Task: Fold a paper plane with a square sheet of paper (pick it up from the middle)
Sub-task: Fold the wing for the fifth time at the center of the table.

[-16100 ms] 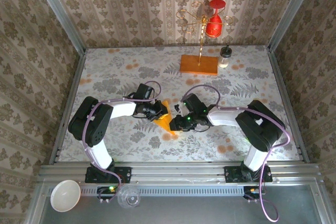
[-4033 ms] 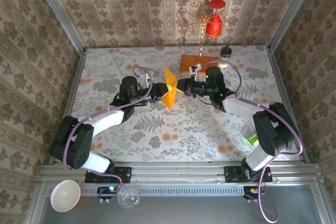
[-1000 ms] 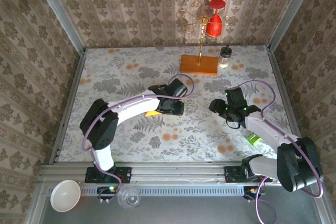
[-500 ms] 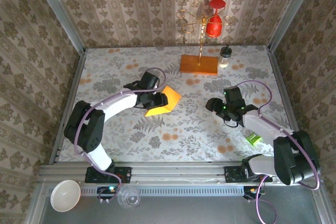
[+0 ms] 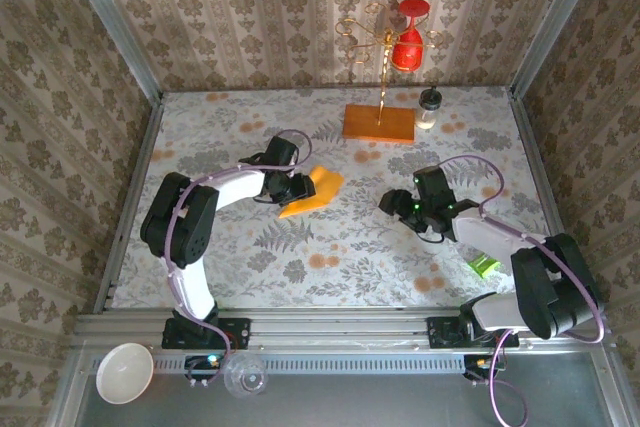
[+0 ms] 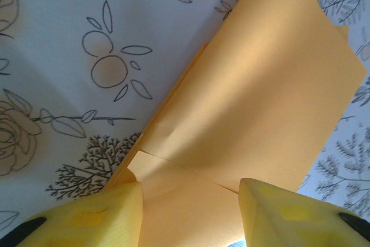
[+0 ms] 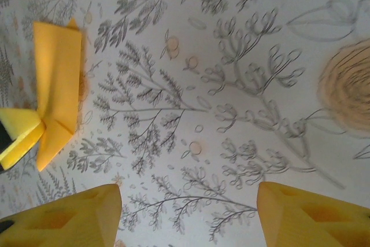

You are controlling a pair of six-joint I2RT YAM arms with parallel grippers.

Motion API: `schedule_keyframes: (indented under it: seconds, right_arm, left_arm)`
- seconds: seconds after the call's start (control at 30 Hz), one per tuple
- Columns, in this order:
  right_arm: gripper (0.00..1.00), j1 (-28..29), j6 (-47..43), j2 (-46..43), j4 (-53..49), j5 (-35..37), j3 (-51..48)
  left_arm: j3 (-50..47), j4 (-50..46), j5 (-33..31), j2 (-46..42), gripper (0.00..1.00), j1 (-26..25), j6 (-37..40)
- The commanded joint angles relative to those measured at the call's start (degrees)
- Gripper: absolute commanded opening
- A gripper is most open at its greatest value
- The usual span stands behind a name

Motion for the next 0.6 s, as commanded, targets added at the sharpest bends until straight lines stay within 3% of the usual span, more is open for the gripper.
schedule_keyframes:
  seconds: [0.0,0.37,0.57]
  right_arm:
    - [0.65,2.1,6.0,1.4,2.1,-2.2,1.4]
    - [0.57,11.1,18.7,9.9,8.0,-1.5,4.6]
    - [0.46,11.5,19.8,14.9,10.4,-1.6,6.6]
  left_arm:
    - [-2.8,2.7,3.5,0.4,0.48,-0.3,-6.2]
    - [-11.9,12.1,5.4,-3.6,0.35,-6.8,-24.3]
    - [-15.1,12.8,3.9,-5.6,0.31,-7.4,-26.8]
